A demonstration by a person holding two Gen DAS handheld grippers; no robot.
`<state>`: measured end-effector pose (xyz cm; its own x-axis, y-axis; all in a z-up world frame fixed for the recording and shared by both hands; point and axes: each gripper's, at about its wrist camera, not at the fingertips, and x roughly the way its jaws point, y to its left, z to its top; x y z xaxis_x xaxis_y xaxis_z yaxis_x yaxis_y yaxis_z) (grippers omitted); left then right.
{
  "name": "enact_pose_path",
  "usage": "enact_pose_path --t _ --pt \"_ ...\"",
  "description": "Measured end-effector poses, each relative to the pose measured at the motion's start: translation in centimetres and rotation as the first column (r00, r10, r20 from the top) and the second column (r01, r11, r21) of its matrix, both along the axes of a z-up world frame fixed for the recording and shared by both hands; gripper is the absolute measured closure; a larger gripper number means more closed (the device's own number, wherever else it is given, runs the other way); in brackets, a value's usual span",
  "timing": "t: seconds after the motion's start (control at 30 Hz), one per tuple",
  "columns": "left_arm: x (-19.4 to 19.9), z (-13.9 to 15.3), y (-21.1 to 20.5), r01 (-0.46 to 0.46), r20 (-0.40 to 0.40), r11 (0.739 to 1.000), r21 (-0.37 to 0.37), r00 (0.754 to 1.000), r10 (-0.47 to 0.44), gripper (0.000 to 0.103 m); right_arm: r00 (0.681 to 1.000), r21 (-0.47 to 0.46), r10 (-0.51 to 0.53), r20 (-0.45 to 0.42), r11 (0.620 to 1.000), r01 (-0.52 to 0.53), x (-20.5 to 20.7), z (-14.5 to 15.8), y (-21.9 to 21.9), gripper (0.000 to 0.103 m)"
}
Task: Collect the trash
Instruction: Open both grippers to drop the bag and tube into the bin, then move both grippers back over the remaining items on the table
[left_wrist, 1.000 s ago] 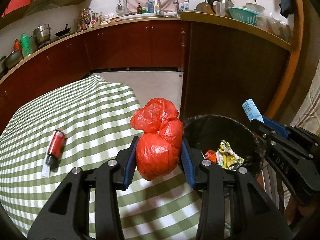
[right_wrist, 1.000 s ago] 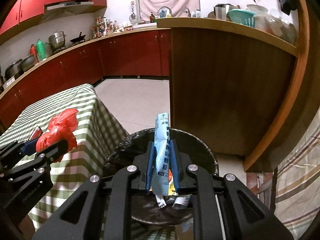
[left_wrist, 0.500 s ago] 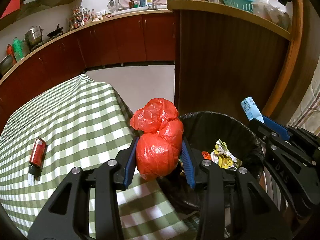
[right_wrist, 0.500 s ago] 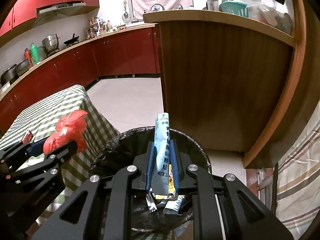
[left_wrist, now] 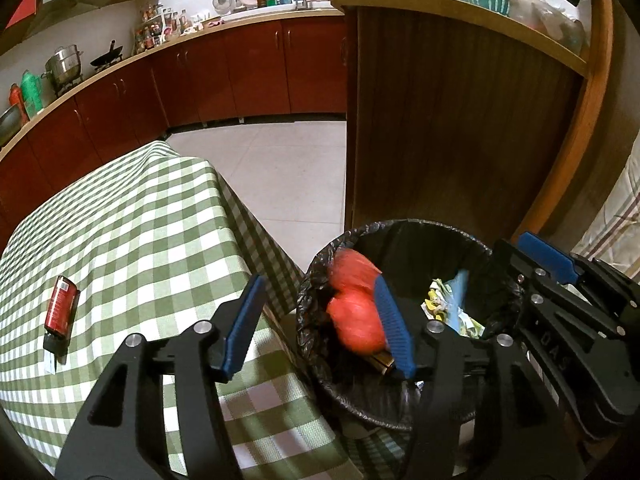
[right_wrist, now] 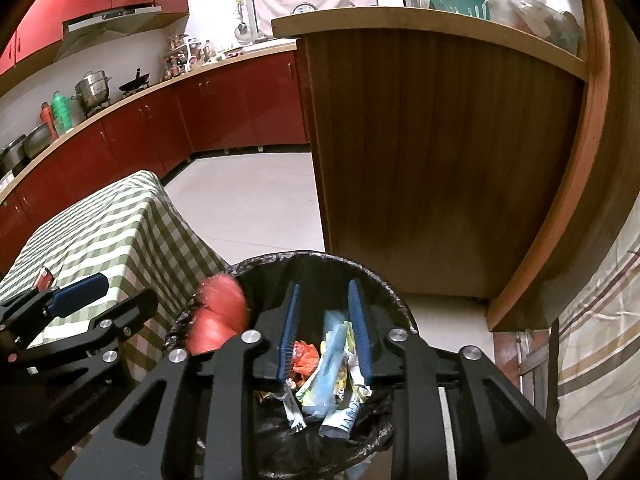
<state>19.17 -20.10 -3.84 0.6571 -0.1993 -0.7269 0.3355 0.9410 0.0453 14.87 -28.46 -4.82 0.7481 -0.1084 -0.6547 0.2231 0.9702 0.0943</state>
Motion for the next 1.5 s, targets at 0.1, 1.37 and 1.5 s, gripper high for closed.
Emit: enact_pose_path --t 0.1,1.37,1.5 --pt "0.0 0.0 0.0 -0.001 0.002 1.000 0.001 1.000 0.001 0.044 1.000 -0.001 -0.003 0.001 1.000 0.003 -0.1 0.1 -0.1 0.073" --pt "-2.7 3.1 23.6 -0.382 0.034 0.924 0.007 0.924 0.381 0.037 0.960 -0.005 0.277 0.033 0.961 -0.277 2.8 3.6 16.6 0.060" --pt "-2.6 3.2 27.1 -0.432 0.029 0.902 0.001 0.901 0.432 0.037 0.949 -0.005 0.315 0.030 0.949 -0.315 3.2 3.9 19.4 0.060"
